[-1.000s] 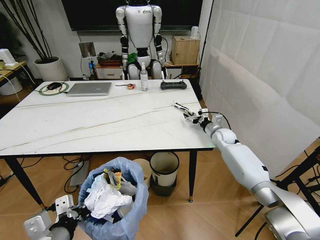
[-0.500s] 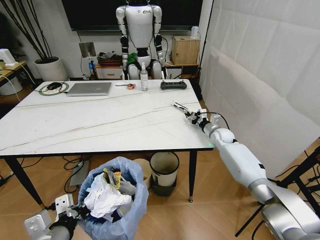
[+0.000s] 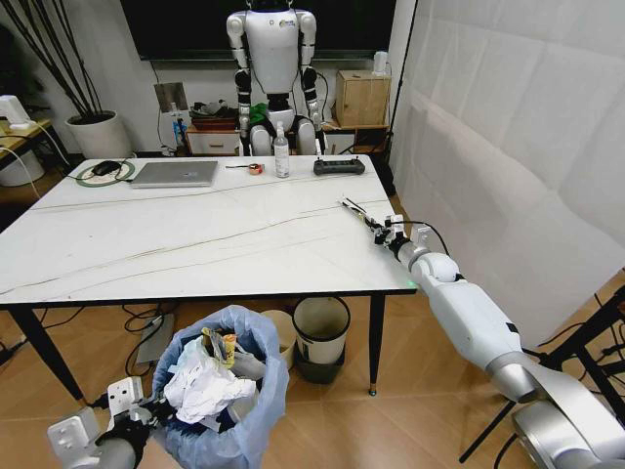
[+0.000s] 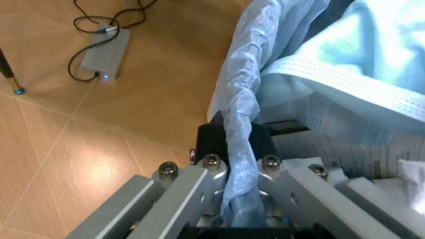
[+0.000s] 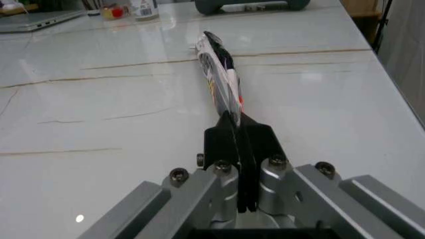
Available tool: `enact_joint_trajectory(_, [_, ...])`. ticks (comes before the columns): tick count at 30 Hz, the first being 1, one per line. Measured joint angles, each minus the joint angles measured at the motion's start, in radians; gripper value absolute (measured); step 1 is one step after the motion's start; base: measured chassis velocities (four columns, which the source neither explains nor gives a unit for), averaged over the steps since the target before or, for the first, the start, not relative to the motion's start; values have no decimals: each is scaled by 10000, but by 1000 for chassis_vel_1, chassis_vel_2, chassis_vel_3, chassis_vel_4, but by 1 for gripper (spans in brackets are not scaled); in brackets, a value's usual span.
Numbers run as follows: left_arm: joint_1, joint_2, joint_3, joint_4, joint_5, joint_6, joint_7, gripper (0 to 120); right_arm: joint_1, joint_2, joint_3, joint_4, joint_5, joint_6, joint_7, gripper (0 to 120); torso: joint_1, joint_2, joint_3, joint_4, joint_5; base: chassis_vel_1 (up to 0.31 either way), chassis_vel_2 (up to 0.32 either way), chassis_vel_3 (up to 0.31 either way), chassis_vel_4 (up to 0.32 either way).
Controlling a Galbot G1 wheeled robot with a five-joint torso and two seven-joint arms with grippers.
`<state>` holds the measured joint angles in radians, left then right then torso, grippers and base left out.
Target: Pick up the trash bin and place the trash from the table into it.
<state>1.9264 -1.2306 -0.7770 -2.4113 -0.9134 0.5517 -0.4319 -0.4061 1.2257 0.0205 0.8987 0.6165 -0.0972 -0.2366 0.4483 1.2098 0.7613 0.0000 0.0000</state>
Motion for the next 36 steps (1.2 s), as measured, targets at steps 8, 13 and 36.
enact_joint_trajectory(8, [10, 63, 15, 20, -22, 0, -8, 0, -793, -1301, 23, 2261, 552, -36, -233, 0, 0, -2, 1, -2, 3, 0, 0, 0, 0])
enact_joint_trajectory(13, [-47, 150, 19, 33, -93, 0, -17, 0, -1335, -2449, 26, 4451, 1200, -187, -254, 0, 0, -2, -1, -2, 0, 0, 0, 0, 0])
enact_joint_trajectory(36, [-238, 453, 51, 90, -846, 16, -160, 0, -5313, -5188, -1012, 13002, 2088, 291, -506, 0, -1, 0, -1, 1, -1, 0, 0, 0, 0])
